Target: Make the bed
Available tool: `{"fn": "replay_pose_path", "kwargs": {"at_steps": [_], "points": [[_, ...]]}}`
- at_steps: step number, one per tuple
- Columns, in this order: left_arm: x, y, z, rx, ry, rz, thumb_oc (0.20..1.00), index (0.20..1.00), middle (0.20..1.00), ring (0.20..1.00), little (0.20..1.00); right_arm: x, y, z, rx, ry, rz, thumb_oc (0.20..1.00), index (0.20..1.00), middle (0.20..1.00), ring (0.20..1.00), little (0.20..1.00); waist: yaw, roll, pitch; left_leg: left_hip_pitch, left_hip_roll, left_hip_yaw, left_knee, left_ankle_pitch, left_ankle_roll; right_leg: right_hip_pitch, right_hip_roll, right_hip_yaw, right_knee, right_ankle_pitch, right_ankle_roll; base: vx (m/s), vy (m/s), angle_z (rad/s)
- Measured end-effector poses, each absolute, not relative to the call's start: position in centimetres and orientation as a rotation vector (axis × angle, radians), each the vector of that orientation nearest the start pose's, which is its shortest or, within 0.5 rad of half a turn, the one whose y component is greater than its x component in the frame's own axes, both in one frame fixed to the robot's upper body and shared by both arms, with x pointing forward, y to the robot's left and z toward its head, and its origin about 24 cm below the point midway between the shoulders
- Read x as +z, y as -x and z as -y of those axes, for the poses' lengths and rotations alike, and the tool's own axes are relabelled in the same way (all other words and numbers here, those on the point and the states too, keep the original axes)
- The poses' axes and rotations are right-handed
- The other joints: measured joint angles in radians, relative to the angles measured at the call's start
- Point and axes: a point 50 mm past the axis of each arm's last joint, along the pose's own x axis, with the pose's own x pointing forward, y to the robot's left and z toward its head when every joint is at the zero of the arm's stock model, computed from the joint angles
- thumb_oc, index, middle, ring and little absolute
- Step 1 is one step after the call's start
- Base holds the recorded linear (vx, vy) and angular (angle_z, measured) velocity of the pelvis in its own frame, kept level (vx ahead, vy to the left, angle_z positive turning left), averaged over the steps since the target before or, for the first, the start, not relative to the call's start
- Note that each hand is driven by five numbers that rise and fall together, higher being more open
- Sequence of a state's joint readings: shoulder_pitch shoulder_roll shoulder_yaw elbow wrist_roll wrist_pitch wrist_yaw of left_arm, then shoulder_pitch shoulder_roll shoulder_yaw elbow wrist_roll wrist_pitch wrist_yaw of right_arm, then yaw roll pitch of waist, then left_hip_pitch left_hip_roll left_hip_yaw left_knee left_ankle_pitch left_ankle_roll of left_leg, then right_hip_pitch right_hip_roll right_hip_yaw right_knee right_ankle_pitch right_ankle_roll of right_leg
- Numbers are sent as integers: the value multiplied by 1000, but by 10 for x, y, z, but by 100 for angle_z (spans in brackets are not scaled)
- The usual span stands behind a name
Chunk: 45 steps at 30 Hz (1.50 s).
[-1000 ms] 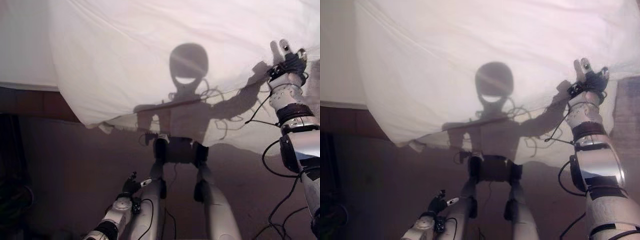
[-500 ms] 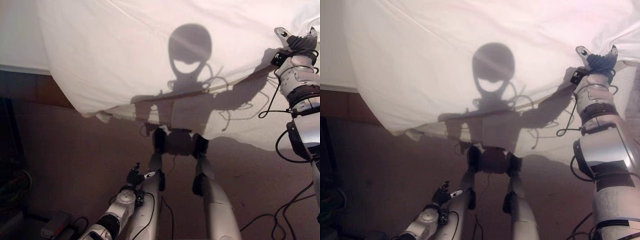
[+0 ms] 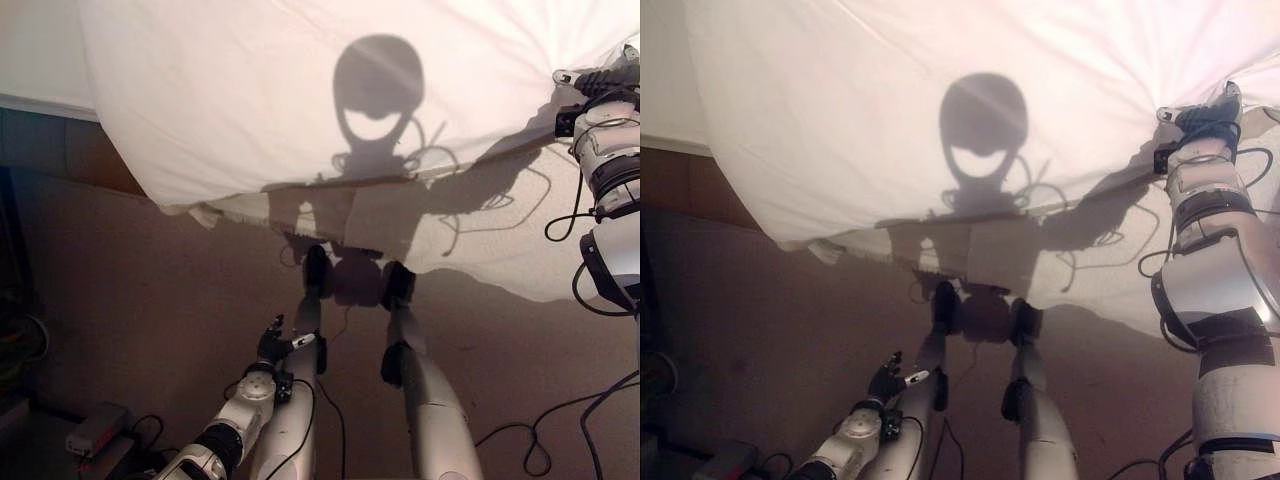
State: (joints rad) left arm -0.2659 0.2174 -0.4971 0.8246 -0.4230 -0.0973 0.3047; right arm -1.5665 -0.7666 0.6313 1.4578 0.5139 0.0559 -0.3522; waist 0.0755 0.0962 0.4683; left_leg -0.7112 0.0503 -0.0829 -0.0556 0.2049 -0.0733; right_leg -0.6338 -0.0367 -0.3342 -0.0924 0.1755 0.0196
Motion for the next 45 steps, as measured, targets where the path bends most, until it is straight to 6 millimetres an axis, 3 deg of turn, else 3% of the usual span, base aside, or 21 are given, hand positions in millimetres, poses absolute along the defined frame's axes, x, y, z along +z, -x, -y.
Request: {"fn": "replay_pose_path", "kwargs": {"at_steps": [4, 8, 12, 17, 24, 30, 34, 40, 45], "points": [[-76, -252, -149, 47, -137, -545, 1000, 1000, 1000, 1000, 1000, 330, -384, 317, -735, 342, 170, 200, 200, 200, 200, 200, 0, 0, 0, 4, -2, 0, 2, 1, 1, 5, -2, -1, 0, 3, -2, -15, 34, 0], [-74, -254, -150, 47, -141, -539, 1000, 1000, 1000, 1000, 1000, 314, -388, 317, -707, 144, 162, 200, 200, 200, 200, 200, 24, 0, 1, 84, -4, 7, -1, 2, 1, 80, -8, 3, 0, 3, -2, -37, 84, -1], [-64, -260, -151, 35, -144, -491, 1000, 1000, 1000, 1000, 1000, 314, -393, 304, -664, 29, 238, 200, 200, 200, 200, 200, 23, 0, 1, 133, -7, 18, -1, 6, 7, 109, -16, 19, 34, -4, 6, -42, 128, -7], [-36, -272, -144, -14, -79, -366, 1000, 1000, 1000, 1000, 1000, 320, -397, 277, -599, -38, 358, 200, 200, 200, 200, 200, 18, -1, 1, 205, -19, 44, -7, 12, 16, 151, -31, 54, 64, -10, 15, -19, 97, -10], [-4, -274, -113, -225, 107, -275, 1000, 1000, 1000, 1000, 1000, 328, -402, 222, -442, -126, 473, 200, 200, 200, 200, 200, -6, -12, 7, 339, -37, 81, -32, 12, 36, 272, -44, 94, 40, 2, 30, -4, 91, -8], [25, -284, -74, -358, 309, -246, 1000, 1000, 1000, 1000, 1000, 314, -407, 194, -365, -184, 439, 200, 200, 200, 200, 200, -17, -28, 2, 426, -44, 102, -32, -8, 43, 362, -49, 110, 14, 13, 36, -2, 17, -5], [54, -290, -38, -471, 488, -240, 1000, 1000, 1000, 1000, 1000, 297, -411, 190, -346, -156, 377, 200, 200, 200, 200, 200, -39, -42, 0, 478, -47, 108, -32, -14, 46, 420, -50, 112, 2, 15, 36, 5, -6, -1], [75, -297, -17, -504, 670, -272, 1000, 1000, 1000, 1000, 1000, 260, -417, 171, -285, -155, 255, 200, 200, 200, 200, 200, -73, -84, -22, 521, -42, 113, -32, -23, 41, 454, -45, 124, 2, 12, 41, 20, -26, -7], [109, -317, -8, -465, 835, -235, 1000, 1000, 1000, 1000, 1000, 232, -413, 156, -213, -156, 197, 200, 200, 200, 200, 200, -88, -107, -38, 559, -38, 134, -32, -35, 41, 486, -43, 139, 2, 9, 44, 31, -43, -9]]}}
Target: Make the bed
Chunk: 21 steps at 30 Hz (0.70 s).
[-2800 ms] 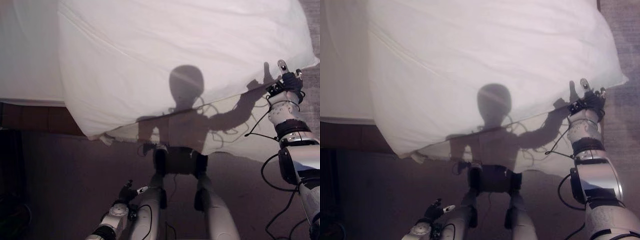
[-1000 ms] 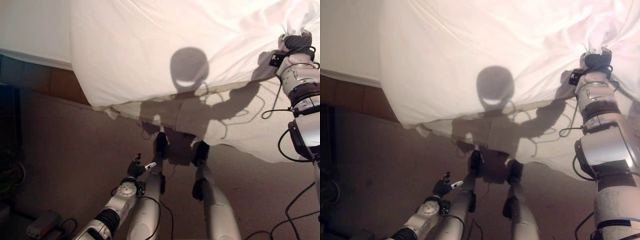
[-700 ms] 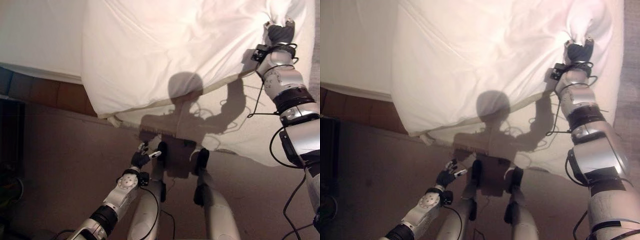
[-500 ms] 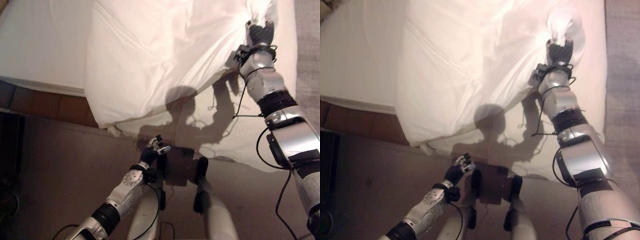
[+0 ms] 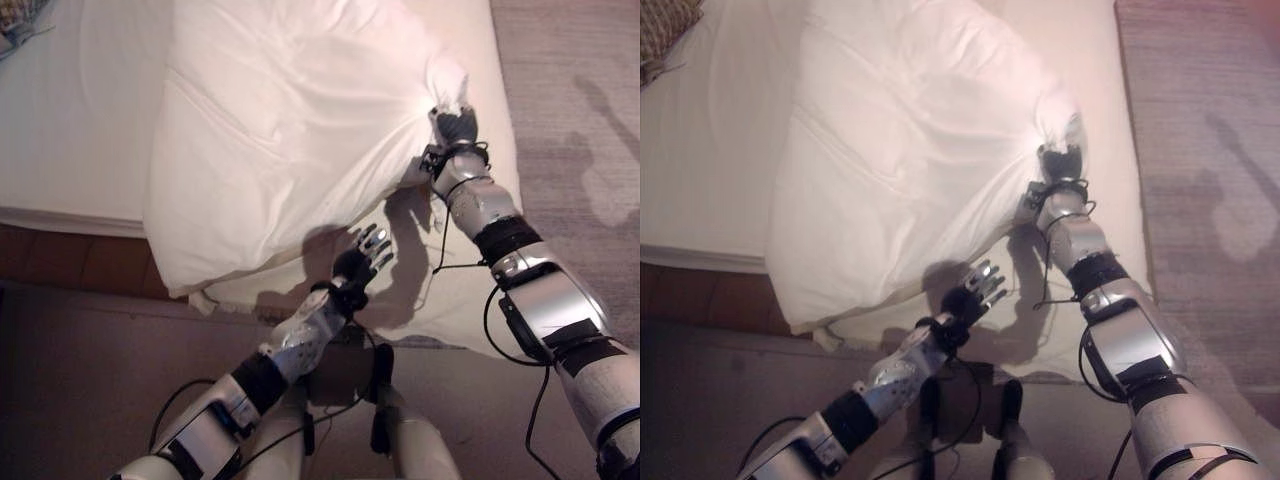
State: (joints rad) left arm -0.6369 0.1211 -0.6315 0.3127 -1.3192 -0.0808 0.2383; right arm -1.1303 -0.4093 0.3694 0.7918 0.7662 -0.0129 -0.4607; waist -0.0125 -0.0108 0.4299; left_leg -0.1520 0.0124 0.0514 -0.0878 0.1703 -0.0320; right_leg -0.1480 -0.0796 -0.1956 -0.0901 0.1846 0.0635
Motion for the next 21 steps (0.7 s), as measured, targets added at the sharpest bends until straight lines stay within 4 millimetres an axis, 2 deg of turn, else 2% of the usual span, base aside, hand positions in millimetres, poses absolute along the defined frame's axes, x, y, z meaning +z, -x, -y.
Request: {"fn": "replay_pose_path", "kwargs": {"at_steps": [4, 12, 18, 21], "points": [[135, -326, -3, -420, 1027, -213, 1000, 1000, 1000, 1000, 1000, 205, -405, 153, -179, -145, 148, 200, 200, 200, 200, 200, -2, -17, -13, 32, 3, 0, 0, -8, -1, 31, 3, 0, 0, -5, 6, 43, -36, -1], [144, -337, -18, -300, 1141, -200, 1000, 1000, 1000, 1000, 1000, 188, -396, 148, -138, -155, 121, 200, 200, 200, 200, 200, -1, -30, -28, 64, 3, -1, 0, -15, -2, 67, 1, -3, 0, -13, 9, 33, -45, 2], [153, -347, -36, -166, 1236, -172, 1000, 1000, 1000, 1000, 1000, 167, -384, 140, -114, -184, 99, 200, 200, 200, 200, 200, 2, -43, -40, 98, 9, -3, 0, -28, -4, 103, 3, -7, 0, -23, 10, 28, -47, 2], [149, -348, -38, -115, 1223, -178, 1000, 1000, 1000, 1000, 1000, 157, -382, 135, -115, -218, 71, 200, 200, 200, 200, 200, 1, -51, -65, 108, 10, -3, 0, -33, -4, 112, 3, -7, 0, -31, 12, 23, -24, 1]]}}
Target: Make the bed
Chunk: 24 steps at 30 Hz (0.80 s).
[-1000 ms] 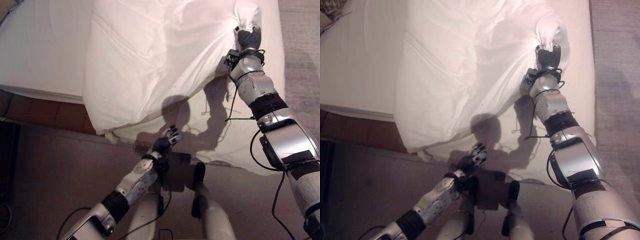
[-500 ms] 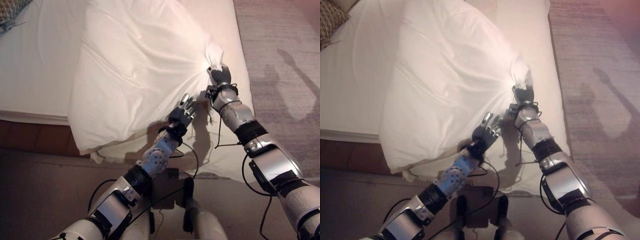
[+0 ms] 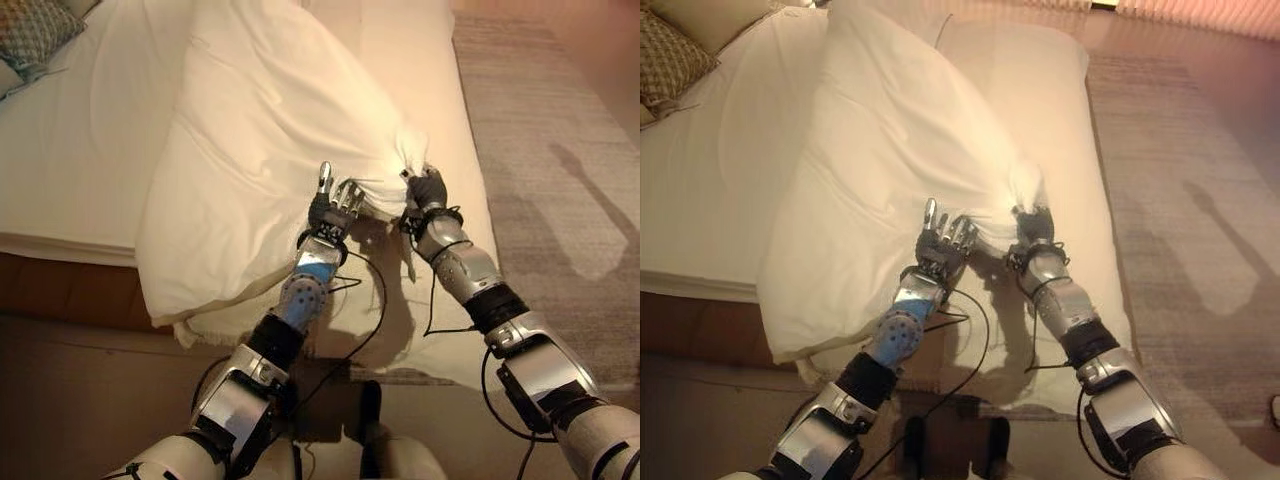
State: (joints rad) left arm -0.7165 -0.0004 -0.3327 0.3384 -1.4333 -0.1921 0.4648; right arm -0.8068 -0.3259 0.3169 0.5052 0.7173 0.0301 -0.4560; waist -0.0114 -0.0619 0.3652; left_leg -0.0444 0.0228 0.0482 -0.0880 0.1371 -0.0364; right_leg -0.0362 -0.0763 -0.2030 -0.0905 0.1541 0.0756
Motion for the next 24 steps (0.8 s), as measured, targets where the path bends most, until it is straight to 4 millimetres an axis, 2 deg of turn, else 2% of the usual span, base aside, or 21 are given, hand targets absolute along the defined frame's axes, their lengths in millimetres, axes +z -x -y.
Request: {"fn": "replay_pose_path", "kwargs": {"at_steps": [4, 9, 12, 14, 19, 22, 24], "points": [[143, -350, -40, -68, 1212, -198, 1000, 1000, 1000, 1000, 1000, 152, -380, 133, -126, -250, 54, 200, 200, 200, 200, 200, 1, -14, -15, 14, 0, 1, 0, -2, 0, 15, 1, 0, 0, -4, 4, 14, -12, 1], [139, -352, -42, -19, 1169, -189, 1000, 1000, 1000, 1000, 1000, 151, -380, 132, -139, -273, 50, 200, 200, 200, 200, 200, 4, -14, -17, 30, -2, -2, 0, -5, 0, 34, -1, -1, 0, -8, 6, 2, -7, 2], [130, -348, -45, -6, 1129, -189, 1000, 1000, 1000, 1000, 1000, 150, -380, 132, -142, -272, 47, 200, 200, 200, 200, 200, 4, -13, -30, 31, -2, -2, 0, -7, 0, 35, -1, 0, 0, -10, 5, 0, 0, 0], [114, -339, -48, 2, 1122, -206, 1000, 1000, 1000, 1000, 1000, 146, -379, 134, -149, -271, 37, 200, 200, 200, 200, 200, 5, -14, -52, 31, -1, -2, 0, -12, -3, 35, -1, 0, -1, -14, 4, 0, 0, 0], [93, -327, -46, -16, 1095, -246, 1000, 1000, 1000, 1000, 1000, 139, -377, 138, -173, -265, 17, 200, 200, 200, 200, 200, 15, -12, -87, 32, -2, -3, 0, -13, -1, 36, 0, -1, -1, -20, 3, 0, 0, 0], [82, -313, -44, -85, 1030, -273, 1000, 1000, 1000, 1000, 1000, 139, -378, 148, -201, -243, 21, 200, 200, 200, 200, 200, 31, -10, -93, 32, -3, -4, 0, -14, -2, 36, 2, -2, -1, -21, 2, 0, 0, 0], [69, -298, -52, -127, 983, -294, 1000, 1000, 1000, 1000, 1000, 140, -378, 158, -224, -220, 23, 200, 200, 200, 200, 200, 31, -9, -93, 31, -3, -5, 0, -14, -2, 37, 1, -3, -1, -22, 2, -6, 1, 2]]}}
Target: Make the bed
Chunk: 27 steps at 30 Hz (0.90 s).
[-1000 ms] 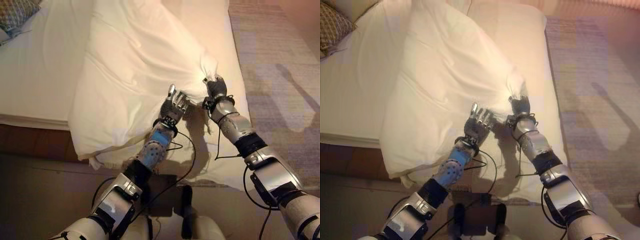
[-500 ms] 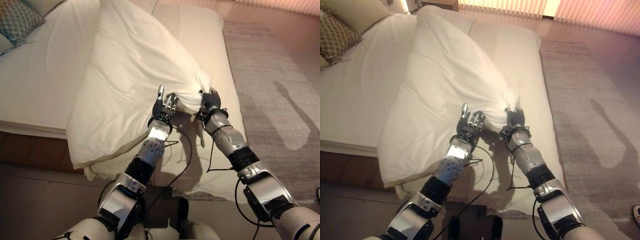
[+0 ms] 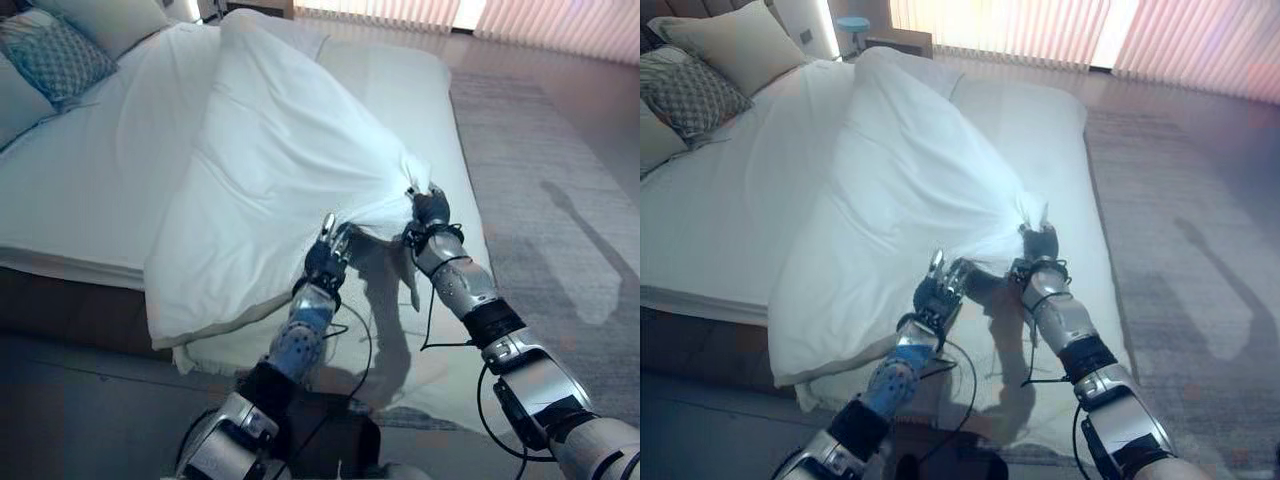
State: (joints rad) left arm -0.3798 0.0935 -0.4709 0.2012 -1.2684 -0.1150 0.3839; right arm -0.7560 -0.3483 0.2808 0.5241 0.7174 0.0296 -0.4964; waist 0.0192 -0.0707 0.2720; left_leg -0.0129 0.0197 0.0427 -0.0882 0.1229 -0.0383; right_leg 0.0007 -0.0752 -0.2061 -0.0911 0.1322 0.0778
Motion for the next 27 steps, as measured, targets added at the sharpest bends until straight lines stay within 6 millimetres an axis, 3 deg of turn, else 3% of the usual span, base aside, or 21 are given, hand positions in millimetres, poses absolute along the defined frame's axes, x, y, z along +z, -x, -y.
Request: {"fn": "replay_pose_path", "kwargs": {"at_steps": [5, 10, 14, 18, 22, 27], "points": [[38, -263, -76, -230, 815, -369, 1000, 1000, 1000, 1000, 1000, 142, -379, 184, -285, -179, 32, 200, 200, 200, 200, 200, 14, 6, -3, -6, 0, -11, 0, 0, -1, 1, -1, -11, 0, -4, -2, -7, 4, 8], [14, -232, -64, -375, 772, -511, 1000, 1000, 1000, 1000, 1000, 135, -380, 196, -314, -173, 3, 200, 200, 200, 200, 200, 28, 19, -38, -17, -6, -23, 0, 1, 1, -2, -8, -26, 0, -9, 0, 13, 10, 9], [12, -225, -52, -426, 814, -556, 1000, 1000, 1000, 1000, 1000, 134, -380, 195, -303, -168, -3, 200, 200, 200, 200, 200, 26, 19, -42, -17, -8, -23, 0, 2, 2, -2, -7, -26, 0, -9, 0, 0, 0, 0], [9, -227, -53, -408, 816, -563, 1000, 1000, 1000, 1000, 1000, 133, -380, 195, -298, -166, -4, 200, 200, 200, 200, 200, 24, 19, -43, -15, -7, -20, 0, 1, 2, -3, -6, -23, 0, -9, 0, 9, 5, -1], [6, -243, -56, -311, 845, -546, 1000, 1000, 1000, 1000, 1000, 133, -380, 192, -292, -170, -5, 200, 200, 200, 200, 200, 22, 18, -43, -15, -7, -17, 0, 1, 2, -4, -5, -20, 0, -9, 0, 4, 4, -1], [19, -280, -60, -150, 918, -472, 1000, 1000, 1000, 1000, 1000, 134, -378, 182, -255, -176, 9, 200, 200, 200, 200, 200, 14, 9, -51, -16, -5, -13, 0, 0, 0, -8, -3, -16, 0, -9, 0, 4, 1, -1]]}}
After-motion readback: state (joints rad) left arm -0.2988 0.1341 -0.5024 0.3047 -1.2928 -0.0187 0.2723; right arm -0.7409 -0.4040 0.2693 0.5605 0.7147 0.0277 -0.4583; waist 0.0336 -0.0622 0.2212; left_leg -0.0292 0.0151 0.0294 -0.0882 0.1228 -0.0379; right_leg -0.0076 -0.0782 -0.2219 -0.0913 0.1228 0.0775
